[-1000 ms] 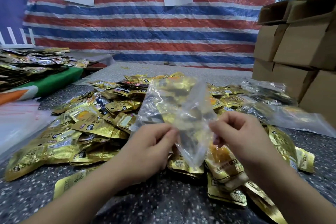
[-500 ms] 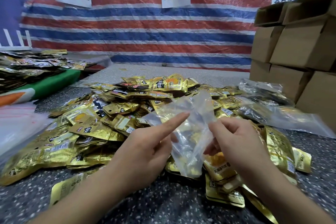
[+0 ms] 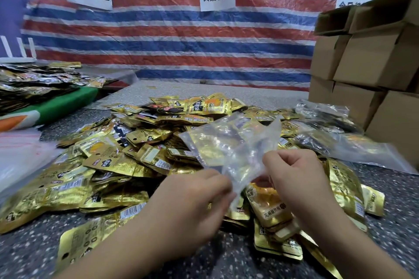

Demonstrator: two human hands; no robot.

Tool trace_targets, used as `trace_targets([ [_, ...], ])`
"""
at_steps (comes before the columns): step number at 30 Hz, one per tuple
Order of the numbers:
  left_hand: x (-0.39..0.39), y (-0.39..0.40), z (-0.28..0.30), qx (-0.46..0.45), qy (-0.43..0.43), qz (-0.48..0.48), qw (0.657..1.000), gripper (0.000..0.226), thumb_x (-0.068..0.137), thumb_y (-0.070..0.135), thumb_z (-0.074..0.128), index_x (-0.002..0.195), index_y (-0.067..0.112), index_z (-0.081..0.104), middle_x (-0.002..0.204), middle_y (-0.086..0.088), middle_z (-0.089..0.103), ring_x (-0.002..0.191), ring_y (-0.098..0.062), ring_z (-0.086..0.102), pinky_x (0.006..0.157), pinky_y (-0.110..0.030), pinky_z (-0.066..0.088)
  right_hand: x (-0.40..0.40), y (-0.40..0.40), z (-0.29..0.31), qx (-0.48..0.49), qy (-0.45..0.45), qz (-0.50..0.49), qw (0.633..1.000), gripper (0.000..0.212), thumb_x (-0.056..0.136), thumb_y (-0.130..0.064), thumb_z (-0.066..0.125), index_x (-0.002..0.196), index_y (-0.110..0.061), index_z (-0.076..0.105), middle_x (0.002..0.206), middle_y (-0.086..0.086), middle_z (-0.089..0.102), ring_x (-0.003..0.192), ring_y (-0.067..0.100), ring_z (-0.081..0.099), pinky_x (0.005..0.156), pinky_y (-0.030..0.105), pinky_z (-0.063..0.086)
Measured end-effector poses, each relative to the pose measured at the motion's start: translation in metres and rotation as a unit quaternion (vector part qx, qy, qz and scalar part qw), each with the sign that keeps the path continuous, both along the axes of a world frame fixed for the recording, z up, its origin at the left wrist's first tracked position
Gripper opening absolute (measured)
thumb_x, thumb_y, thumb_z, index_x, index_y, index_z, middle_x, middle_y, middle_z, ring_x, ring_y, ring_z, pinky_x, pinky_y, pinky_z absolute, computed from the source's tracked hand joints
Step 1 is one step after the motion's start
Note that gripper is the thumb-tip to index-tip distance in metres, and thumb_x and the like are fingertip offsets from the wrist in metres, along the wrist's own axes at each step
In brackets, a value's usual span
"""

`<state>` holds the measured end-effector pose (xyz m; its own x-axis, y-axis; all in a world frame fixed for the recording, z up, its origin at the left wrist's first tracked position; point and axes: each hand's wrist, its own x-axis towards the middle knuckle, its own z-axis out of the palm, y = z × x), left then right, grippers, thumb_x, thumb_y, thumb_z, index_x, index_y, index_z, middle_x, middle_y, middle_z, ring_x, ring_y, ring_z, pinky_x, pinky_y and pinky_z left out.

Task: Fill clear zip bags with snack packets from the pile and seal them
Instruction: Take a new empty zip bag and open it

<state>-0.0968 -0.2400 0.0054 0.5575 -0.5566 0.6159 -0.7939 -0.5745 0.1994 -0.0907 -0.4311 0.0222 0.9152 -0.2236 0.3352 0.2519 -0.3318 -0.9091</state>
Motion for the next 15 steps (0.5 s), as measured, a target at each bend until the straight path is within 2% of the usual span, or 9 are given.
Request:
trace_targets([
  [2,0.005,0.001,0.001,-0.044,-0.012,0.018,0.999,0.024,0.095,0.035,0.046,0.087,0.020,0.062,0.078,0.013,0.057,0.063,-0.012,0.054,0.054,-0.031,0.048,0.001,-0.004,0.001,0.012,0.020,-0.013,1.000,0.039,0.080,-0.025,0.057,0.059,0.007,0.046,0.067,0.035,0.060,0.050,0.010,0.067,0.044,0.027,0.048],
  [3,0.006,0.003,0.002,-0.056,-0.022,0.026,0.998,0.025,0.096,0.033,0.044,0.087,0.018,0.062,0.079,0.012,0.057,0.064,-0.013,0.054,0.054,-0.031,0.048,0.002,-0.007,0.003,0.006,0.023,-0.026,0.999,0.040,0.080,-0.028,0.057,0.060,0.005,0.047,0.067,0.033,0.060,0.046,0.007,0.063,0.045,0.024,0.043],
  [5,0.008,0.007,0.005,-0.060,-0.042,0.037,0.997,0.028,0.097,0.031,0.041,0.087,0.014,0.061,0.078,0.008,0.057,0.063,-0.018,0.053,0.053,-0.036,0.048,0.004,-0.016,0.007,-0.030,0.017,-0.061,0.998,0.034,0.077,-0.032,0.058,0.067,0.000,0.051,0.063,0.023,0.062,0.042,0.008,0.052,0.052,0.030,0.037],
  [8,0.008,0.011,0.010,-0.070,-0.074,0.033,0.994,0.029,0.098,0.028,0.040,0.082,0.012,0.059,0.074,0.009,0.051,0.060,-0.018,0.049,0.051,-0.036,0.045,0.006,-0.026,0.011,-0.015,-0.014,-0.093,0.995,0.012,0.082,-0.026,0.061,0.086,-0.021,0.052,0.079,0.005,0.054,0.066,0.017,0.048,0.059,0.035,0.037],
  [9,0.008,0.011,0.011,-0.077,-0.081,0.019,0.994,0.029,0.099,0.027,0.040,0.079,0.013,0.056,0.073,0.011,0.047,0.059,-0.015,0.047,0.051,-0.035,0.043,0.003,-0.026,0.011,-0.006,-0.031,-0.094,0.995,0.015,0.081,-0.028,0.061,0.093,-0.028,0.051,0.090,-0.002,0.055,0.077,0.016,0.052,0.064,0.033,0.039],
  [11,0.006,0.010,0.010,-0.107,-0.090,-0.008,0.990,0.029,0.099,0.026,0.040,0.072,0.019,0.048,0.068,0.012,0.039,0.057,-0.009,0.042,0.052,-0.026,0.037,-0.004,-0.024,0.014,-0.005,-0.075,-0.079,0.994,0.027,0.077,-0.031,0.055,0.103,-0.037,0.053,0.103,-0.015,0.058,0.096,0.003,0.055,0.075,0.028,0.041],
  [13,0.004,0.008,0.008,-0.207,-0.020,-0.026,0.978,0.034,0.096,0.030,0.044,0.064,0.019,0.046,0.058,0.010,0.042,0.052,-0.008,0.042,0.050,-0.023,0.037,-0.010,-0.021,0.018,-0.007,-0.097,-0.013,0.995,0.028,0.075,-0.030,0.051,0.100,-0.038,0.061,0.102,-0.017,0.064,0.093,0.000,0.060,0.078,0.032,0.050],
  [14,0.000,0.008,0.012,-0.292,0.068,-0.047,0.953,0.036,0.093,0.035,0.046,0.061,0.019,0.050,0.053,0.004,0.046,0.048,-0.010,0.046,0.047,-0.024,0.040,-0.013,-0.019,0.020,0.013,-0.097,0.043,0.994,0.025,0.076,-0.029,0.050,0.095,-0.035,0.065,0.098,-0.013,0.068,0.087,0.004,0.065,0.073,0.035,0.054],
  [15,-0.001,0.010,0.017,-0.382,0.165,-0.075,0.906,0.034,0.089,0.038,0.050,0.060,0.021,0.055,0.051,0.001,0.049,0.043,-0.013,0.048,0.044,-0.026,0.043,-0.014,-0.020,0.021,0.040,-0.093,0.110,0.989,0.023,0.079,-0.031,0.049,0.092,-0.031,0.068,0.094,-0.006,0.071,0.082,0.011,0.068,0.068,0.037,0.056],
])
